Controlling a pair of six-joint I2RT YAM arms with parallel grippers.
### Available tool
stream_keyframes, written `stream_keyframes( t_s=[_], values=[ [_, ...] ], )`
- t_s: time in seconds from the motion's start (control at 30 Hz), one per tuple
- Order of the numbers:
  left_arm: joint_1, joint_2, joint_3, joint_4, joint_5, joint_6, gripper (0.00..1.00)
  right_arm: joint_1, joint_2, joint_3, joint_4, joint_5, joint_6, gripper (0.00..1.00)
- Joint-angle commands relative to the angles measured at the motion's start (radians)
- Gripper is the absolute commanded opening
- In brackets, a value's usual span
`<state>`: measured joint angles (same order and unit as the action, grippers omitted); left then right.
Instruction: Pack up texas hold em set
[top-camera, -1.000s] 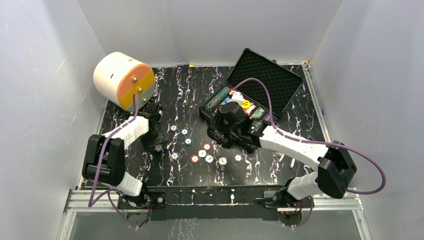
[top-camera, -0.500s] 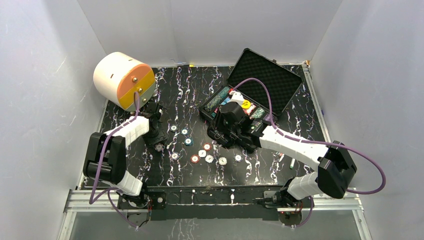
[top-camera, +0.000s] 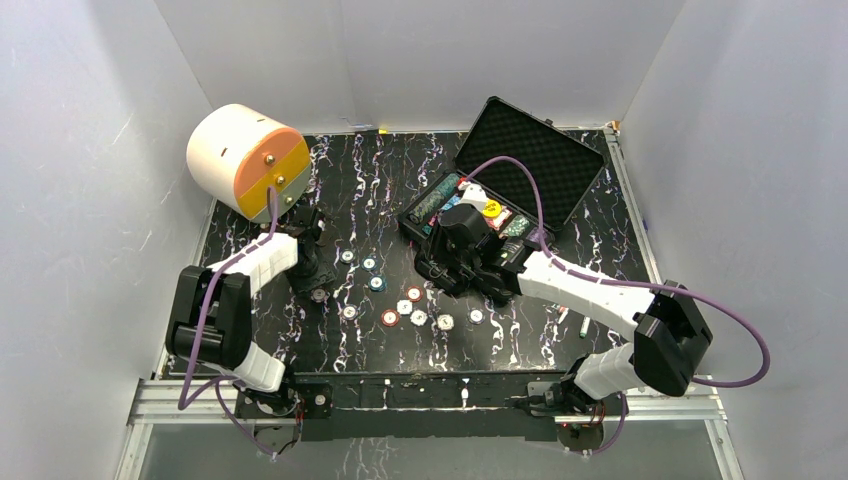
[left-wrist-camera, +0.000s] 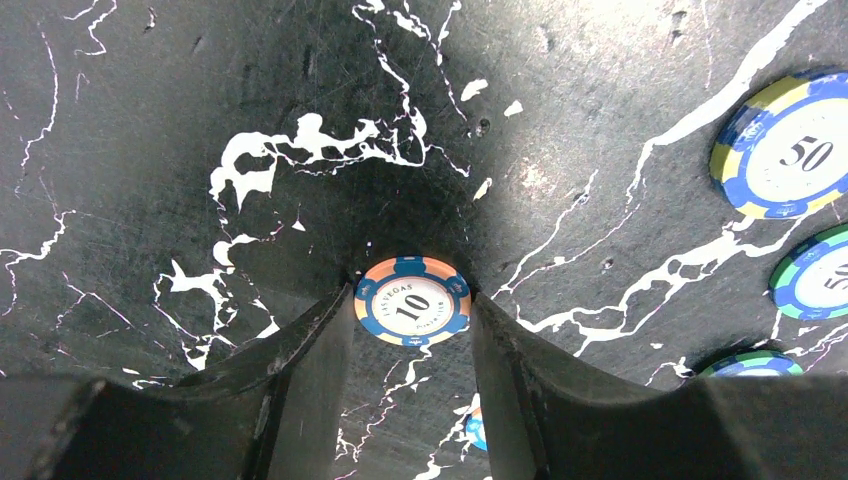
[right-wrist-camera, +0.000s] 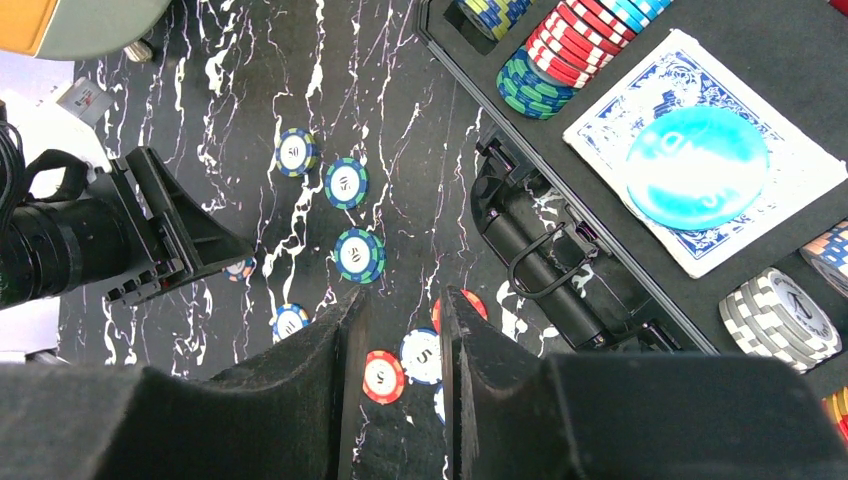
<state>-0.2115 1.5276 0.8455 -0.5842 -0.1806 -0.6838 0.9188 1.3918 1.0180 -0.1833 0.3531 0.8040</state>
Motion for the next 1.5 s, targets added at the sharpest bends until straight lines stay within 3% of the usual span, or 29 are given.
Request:
stream_keyframes(
  t_s=[0.0, 0.13, 0.5, 0.87, 1.03, 1.47],
  values=[
    [-0.003, 0.007, -0.044, -0.063, 0.034, -0.01, 0.44, 0.006, -0.005, 0.016, 0.015, 0.021, -0.01, 0.39],
    [-0.004, 0.004, -0.046, -0.056, 0.049, -0.008, 0.4, 0.005, 0.0, 0.004, 0.032, -0.003, -0.011, 0.39],
    [-0.02, -0.106, -0.042, -0.049, 0.178, -0.06, 0.35, 0.006, 0.033, -0.054, 0.156, -0.245, -0.016, 0.48],
    [-0.047, -0.232, -0.046, 0.031, 0.452, -0.247, 0.36, 0.017, 0.043, -0.206, 0.428, -0.44, 0.097, 0.64],
    [-0.046, -0.232, -0.065, 0.133, 0.543, -0.35, 0.36, 0.042, 0.115, -0.169, 0.477, -0.47, 0.118, 0.69],
    [-0.049, -0.242, -0.125, 0.211, 0.664, -0.473, 0.36, 0.07, 0.268, -0.098, 0.581, -0.427, 0.149, 0.61]
  ],
)
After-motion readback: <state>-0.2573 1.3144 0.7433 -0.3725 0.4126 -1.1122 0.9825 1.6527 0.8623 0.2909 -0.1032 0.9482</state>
